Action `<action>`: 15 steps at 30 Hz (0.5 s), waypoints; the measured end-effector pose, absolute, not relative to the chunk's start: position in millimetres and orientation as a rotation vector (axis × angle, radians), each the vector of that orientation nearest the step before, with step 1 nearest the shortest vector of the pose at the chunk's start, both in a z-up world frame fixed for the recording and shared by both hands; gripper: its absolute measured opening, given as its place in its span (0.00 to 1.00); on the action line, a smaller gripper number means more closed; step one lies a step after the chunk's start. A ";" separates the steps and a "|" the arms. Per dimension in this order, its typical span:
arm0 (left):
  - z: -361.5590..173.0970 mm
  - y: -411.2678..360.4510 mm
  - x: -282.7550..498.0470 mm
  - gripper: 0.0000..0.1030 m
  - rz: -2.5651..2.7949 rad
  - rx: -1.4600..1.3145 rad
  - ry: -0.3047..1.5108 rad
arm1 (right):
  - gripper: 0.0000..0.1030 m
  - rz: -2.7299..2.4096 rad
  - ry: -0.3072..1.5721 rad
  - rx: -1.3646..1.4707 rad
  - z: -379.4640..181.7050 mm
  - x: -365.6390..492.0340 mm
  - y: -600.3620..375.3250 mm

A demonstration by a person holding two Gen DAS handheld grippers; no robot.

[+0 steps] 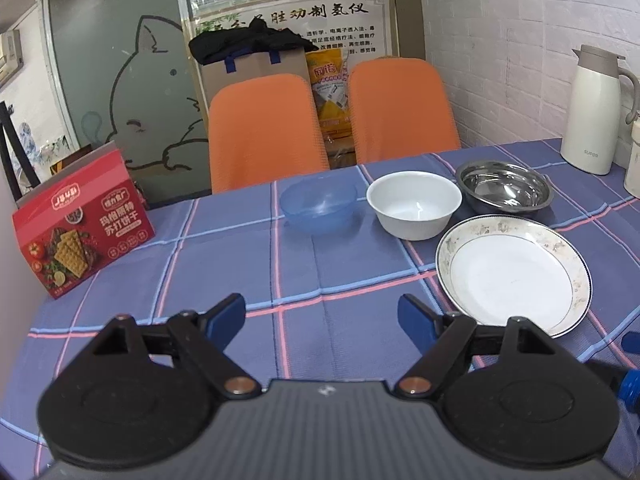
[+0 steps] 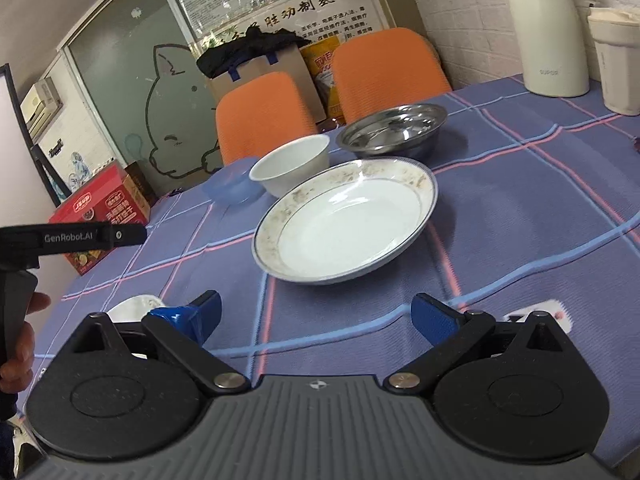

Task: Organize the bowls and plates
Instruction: 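Move the left tool to the gold-rimmed plate and grip its rim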

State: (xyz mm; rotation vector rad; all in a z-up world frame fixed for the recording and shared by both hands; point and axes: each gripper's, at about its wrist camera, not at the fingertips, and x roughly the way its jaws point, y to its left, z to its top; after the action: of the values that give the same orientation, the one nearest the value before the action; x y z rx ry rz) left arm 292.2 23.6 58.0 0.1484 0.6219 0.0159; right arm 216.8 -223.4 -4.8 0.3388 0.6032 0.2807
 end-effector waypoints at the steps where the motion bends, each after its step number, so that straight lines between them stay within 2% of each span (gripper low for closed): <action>1: 57.9 20.1 294.4 0.78 0.015 0.155 0.623 | 0.86 0.267 0.593 0.337 -2.9 219.7 -229.6; 7: 56.2 1.4 311.4 0.78 0.008 0.193 0.636 | 0.86 0.211 0.565 0.308 5.1 251.2 -256.7; 15: 47.1 -12.5 337.7 0.78 0.013 0.235 0.668 | 0.86 0.221 0.627 0.254 -11.4 296.6 -262.2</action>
State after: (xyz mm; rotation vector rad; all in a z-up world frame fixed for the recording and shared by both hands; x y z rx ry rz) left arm 337.7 -12.5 47.1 0.2354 0.6679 0.0130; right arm 296.6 -262.2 -11.4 0.2540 0.6269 0.2210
